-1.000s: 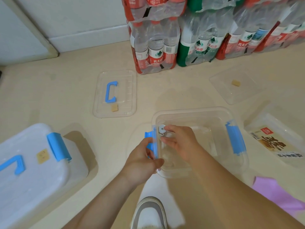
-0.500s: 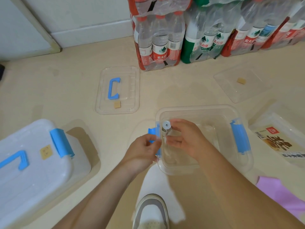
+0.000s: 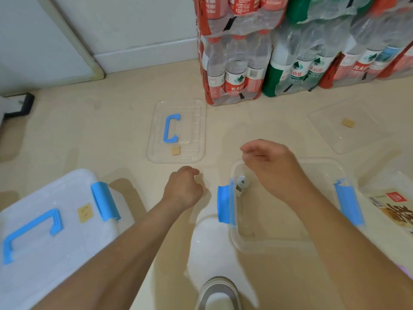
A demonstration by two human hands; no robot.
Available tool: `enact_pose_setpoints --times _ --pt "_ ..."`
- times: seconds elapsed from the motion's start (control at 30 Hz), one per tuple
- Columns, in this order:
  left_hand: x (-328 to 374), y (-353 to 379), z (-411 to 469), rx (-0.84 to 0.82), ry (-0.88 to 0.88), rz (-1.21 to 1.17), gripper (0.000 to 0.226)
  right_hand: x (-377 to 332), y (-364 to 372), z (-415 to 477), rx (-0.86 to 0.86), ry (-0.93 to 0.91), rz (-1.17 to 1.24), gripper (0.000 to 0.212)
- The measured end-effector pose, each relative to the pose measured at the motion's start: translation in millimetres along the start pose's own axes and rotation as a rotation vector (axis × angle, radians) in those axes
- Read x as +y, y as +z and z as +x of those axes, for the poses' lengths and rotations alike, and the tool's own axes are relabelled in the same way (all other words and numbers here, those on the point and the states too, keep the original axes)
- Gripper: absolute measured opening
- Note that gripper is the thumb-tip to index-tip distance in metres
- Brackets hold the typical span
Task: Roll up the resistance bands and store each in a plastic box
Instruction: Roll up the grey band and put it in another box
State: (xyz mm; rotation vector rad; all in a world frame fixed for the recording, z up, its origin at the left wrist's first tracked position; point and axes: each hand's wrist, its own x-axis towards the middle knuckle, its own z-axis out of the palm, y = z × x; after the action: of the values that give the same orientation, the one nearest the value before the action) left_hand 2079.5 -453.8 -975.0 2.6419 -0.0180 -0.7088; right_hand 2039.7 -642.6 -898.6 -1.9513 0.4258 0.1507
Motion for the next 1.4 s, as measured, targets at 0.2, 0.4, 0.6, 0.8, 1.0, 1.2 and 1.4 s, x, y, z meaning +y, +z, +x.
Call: enact_pose_setpoints --times 0.2,0.4,0.6,0.8,1.0,1.2,1.4 --pt "-4.8 4.1 30.5 -0.080 0.058 0.510 0.049 1.7 30.3 6.8 -0.297 -0.214 -0.781 0.041" --pt "-13.3 -8.8 43.3 -0.075 0.087 0.665 0.055 -4.4 39.2 9.7 -0.356 -0.182 -0.850 0.042" --pt "-9.7 -12.6 19.8 0.272 0.180 0.383 0.026 -14.4 30.2 10.8 -0.308 -0.203 -0.777 0.046" --pt "16.6 -111.2 -58.9 0.874 0.370 -0.185 0.036 -57.9 -3.4 4.5 -0.273 -0.024 -0.203 0.066" --pt "46.8 -212.0 -160.2 0.974 0.429 -0.929 0.040 -125.3 -39.4 -39.7 -0.269 0.069 0.106 0.070" --pt "58.5 -232.8 -220.1 0.633 0.321 -1.475 0.033 -167.5 -116.6 -107.7 -0.224 0.002 0.145 0.031" --pt "78.5 -204.5 -253.0 0.190 0.292 -1.193 0.024 -154.0 -173.2 -158.3 -0.090 0.026 0.249 0.027"
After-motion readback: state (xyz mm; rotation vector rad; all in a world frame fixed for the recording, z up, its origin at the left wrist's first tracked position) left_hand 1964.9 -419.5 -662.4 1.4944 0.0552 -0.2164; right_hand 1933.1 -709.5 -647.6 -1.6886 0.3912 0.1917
